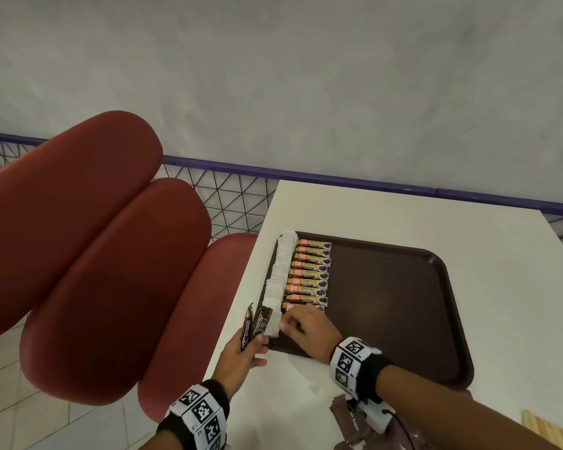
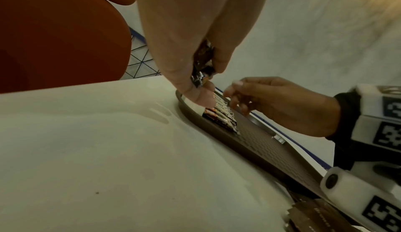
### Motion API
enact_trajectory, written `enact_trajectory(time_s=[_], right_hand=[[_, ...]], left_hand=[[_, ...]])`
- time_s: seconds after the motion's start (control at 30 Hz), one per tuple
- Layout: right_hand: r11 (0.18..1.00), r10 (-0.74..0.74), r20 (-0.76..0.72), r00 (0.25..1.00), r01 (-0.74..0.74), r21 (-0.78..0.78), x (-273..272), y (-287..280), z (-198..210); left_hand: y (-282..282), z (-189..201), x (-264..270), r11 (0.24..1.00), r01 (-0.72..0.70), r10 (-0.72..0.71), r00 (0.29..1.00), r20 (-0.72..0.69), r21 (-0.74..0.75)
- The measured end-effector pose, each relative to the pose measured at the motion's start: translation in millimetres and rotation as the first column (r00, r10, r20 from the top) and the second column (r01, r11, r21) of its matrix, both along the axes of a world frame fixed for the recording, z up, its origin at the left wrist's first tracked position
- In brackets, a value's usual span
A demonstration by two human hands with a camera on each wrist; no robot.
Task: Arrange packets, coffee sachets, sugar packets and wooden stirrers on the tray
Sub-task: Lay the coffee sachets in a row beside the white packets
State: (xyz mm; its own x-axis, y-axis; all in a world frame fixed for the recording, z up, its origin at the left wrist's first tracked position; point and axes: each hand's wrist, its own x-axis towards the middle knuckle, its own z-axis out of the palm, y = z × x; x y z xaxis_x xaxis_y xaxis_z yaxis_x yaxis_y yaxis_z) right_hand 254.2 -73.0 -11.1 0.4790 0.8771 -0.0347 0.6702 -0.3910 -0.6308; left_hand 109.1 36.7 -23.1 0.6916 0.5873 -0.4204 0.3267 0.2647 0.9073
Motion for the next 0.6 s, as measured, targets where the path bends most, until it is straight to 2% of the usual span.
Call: enact_trajectory(time_s=[0.13,0.23,0.4,0.5,0.6], right_hand=[[0.999,0.036,-0.15,0.988,-0.036,0.0,-16.9,4.4,5.4],[0.999,-0.031,-0.301,0.953,0.042,0.03,-22.5,6.9,8.7],[0.987,-0.1,-0.459,0.883,0.145,0.066,-22.7,6.8,13.1],[0.976,-0.148,-0.453,0.879,0.203,0.074,-17.9,0.7,13.6],[0.986,-0.125,-0.328,0.936,0.153,0.062,-12.5,-8.7,16.0]], left_hand=[[-6.0,4.9,5.8,0.999,0.033,-0.033,0.999,0.01,0.011],[-9.9,7.8,7.5,0.995,0.092,-0.092,0.996,-0.011,0.026],[-14.7,14.9,4.8,0.984,0.174,-0.171,0.984,-0.055,0.038],[-13.0,17.9,1.0,0.989,0.143,-0.142,0.989,-0.041,0.033],[-8.9,17.9,-1.7,0.998,0.057,-0.056,0.998,-0.024,0.042]])
